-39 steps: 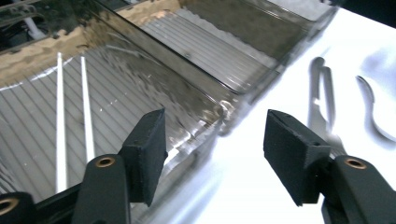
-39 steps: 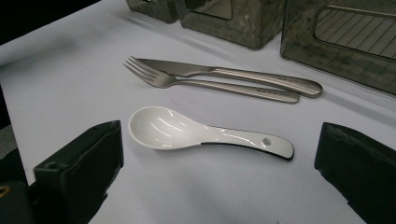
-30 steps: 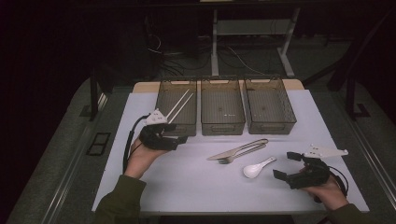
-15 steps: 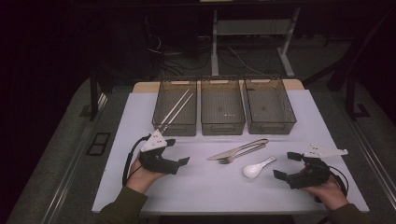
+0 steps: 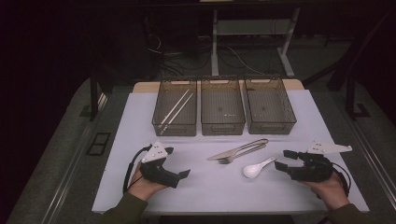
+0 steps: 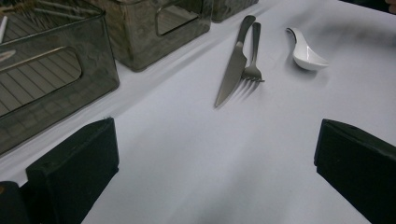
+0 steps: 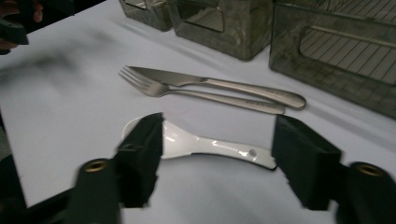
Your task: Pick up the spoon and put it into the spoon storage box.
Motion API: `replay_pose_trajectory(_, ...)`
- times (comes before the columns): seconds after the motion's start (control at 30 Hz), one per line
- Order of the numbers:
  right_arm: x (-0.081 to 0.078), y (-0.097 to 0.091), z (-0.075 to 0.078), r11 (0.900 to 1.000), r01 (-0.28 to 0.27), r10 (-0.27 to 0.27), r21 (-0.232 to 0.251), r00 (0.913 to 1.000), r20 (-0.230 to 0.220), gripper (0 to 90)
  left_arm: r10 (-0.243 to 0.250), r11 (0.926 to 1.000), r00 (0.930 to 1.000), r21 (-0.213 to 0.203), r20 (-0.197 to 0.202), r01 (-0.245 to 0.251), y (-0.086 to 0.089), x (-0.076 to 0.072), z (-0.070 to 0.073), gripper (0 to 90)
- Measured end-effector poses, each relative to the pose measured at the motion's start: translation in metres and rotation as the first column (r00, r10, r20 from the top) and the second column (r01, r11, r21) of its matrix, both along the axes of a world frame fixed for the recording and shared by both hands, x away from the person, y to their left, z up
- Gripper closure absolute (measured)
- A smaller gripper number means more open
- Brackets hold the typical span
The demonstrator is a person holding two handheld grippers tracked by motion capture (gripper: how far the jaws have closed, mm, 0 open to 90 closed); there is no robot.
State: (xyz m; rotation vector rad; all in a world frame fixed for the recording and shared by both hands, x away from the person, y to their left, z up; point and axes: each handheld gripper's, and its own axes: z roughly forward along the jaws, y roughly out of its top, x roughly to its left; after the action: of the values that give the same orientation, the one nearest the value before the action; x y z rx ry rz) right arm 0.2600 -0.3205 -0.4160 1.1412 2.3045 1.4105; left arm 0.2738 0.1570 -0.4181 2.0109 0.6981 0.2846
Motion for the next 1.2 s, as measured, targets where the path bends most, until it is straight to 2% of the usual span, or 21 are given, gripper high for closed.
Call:
replay_pose_trajectory(0.13, 0.016, 0.006, 0.000, 0.9995, 0.005, -0.006, -0.031, 0.9997, -0.024, 57.7, -0.008, 1.0000, 1.0000, 0.001, -0.004, 0.008, 0.000, 0.001, -0.002, 0.0)
replay_pose_trajectory(0.23, 0.025, 0.009, -0.003, 0.9981, 0.000, -0.001, -0.062, 0.9997, -0.025, 68.9, 0.000, 1.0000, 1.0000, -0.004, -0.003, 0.000, 0.001, 0.002, -0.003, 0.0)
replay_pose_trajectory(0.3, 0.032, 0.012, -0.003, 0.9981, -0.012, 0.010, -0.060, 0.9992, -0.038, 75.6, -0.004, 0.9999, 1.0000, -0.013, -0.007, 0.004, 0.001, 0.003, -0.004, 0.0)
replay_pose_trajectory(0.47, 0.048, 0.021, -0.006, 0.9945, -0.051, 0.046, -0.092, 0.9973, -0.058, 89.2, -0.022, 0.9997, 0.9997, -0.012, -0.012, 0.022, -0.001, 0.003, -0.005, 0.0)
replay_pose_trajectory(0.5, 0.051, 0.022, -0.007, 0.9941, -0.059, 0.053, -0.091, 0.9963, -0.068, 89.5, -0.024, 0.9997, 0.9996, 0.001, -0.015, 0.025, -0.001, 0.003, -0.005, 0.0)
replay_pose_trajectory(0.8, 0.072, 0.034, -0.019, 0.9855, -0.091, 0.072, -0.143, 0.9881, -0.136, 89.6, -0.024, 0.9997, 0.9997, 0.008, 0.003, 0.024, -0.003, 0.002, -0.006, 0.0)
replay_pose_trajectory(0.9, 0.073, 0.035, -0.021, 0.9843, -0.088, 0.065, -0.153, 0.9868, -0.148, 89.6, -0.023, 0.9997, 0.9997, 0.003, -0.010, 0.023, -0.003, 0.002, -0.007, 0.0)
replay_pose_trajectory(1.2, 0.072, 0.037, -0.027, 0.9713, -0.117, 0.075, -0.207, 0.9773, -0.198, 89.6, -0.026, 0.9997, 0.9994, -0.001, -0.023, 0.026, -0.002, 0.003, -0.009, 0.0)
